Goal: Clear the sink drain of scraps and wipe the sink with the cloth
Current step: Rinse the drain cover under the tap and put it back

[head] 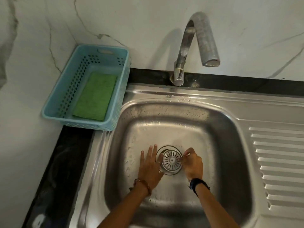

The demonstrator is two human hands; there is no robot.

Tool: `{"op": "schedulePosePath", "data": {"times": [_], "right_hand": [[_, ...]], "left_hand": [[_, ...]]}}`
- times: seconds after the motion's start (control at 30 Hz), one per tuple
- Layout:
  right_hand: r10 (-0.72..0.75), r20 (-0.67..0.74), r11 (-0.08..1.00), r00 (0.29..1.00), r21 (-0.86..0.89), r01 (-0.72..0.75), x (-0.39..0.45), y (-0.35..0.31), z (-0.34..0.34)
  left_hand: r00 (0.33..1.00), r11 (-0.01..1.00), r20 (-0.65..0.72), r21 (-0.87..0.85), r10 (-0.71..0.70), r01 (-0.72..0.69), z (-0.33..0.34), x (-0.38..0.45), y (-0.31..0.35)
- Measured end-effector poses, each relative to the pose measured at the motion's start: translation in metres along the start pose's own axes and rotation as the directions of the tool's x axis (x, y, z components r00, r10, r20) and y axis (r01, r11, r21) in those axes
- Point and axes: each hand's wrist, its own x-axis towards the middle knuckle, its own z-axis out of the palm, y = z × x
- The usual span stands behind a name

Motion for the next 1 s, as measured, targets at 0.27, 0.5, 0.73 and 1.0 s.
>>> {"op": "schedulePosePath", "data": {"times": [0.27, 0.5, 0.73, 1.0], "right_hand": [[0.033, -0.036, 0.988, 0.999, -0.147, -0.037, 0.001, 0.015, 0.028], [-0.036, 0.084, 0.97, 0.996, -0.235, 0.055, -0.01, 0.027, 0.032], [-0.185, 0.103, 0.953, 0.977, -0.224, 0.204, -0.044, -0.012, -0.003], [-0.636, -0.082, 0.754, 0.768, 0.145, 0.64, -0.098, -0.162, -0.047]], "left_hand": [[0.993, 0.99, 0.082, 0.108, 0.085, -0.094, 0.019, 0.014, 0.001], [0.988, 0.98, 0.099, 0.149, 0.12, -0.134, 0.015, 0.012, -0.01], [0.961, 0.961, -0.26, -0.231, 0.093, -0.155, -0.039, -0.011, 0.002], [0.569, 0.929, -0.823, -0.205, 0.007, -0.309, -0.177, -0.08, -0.036]]}}
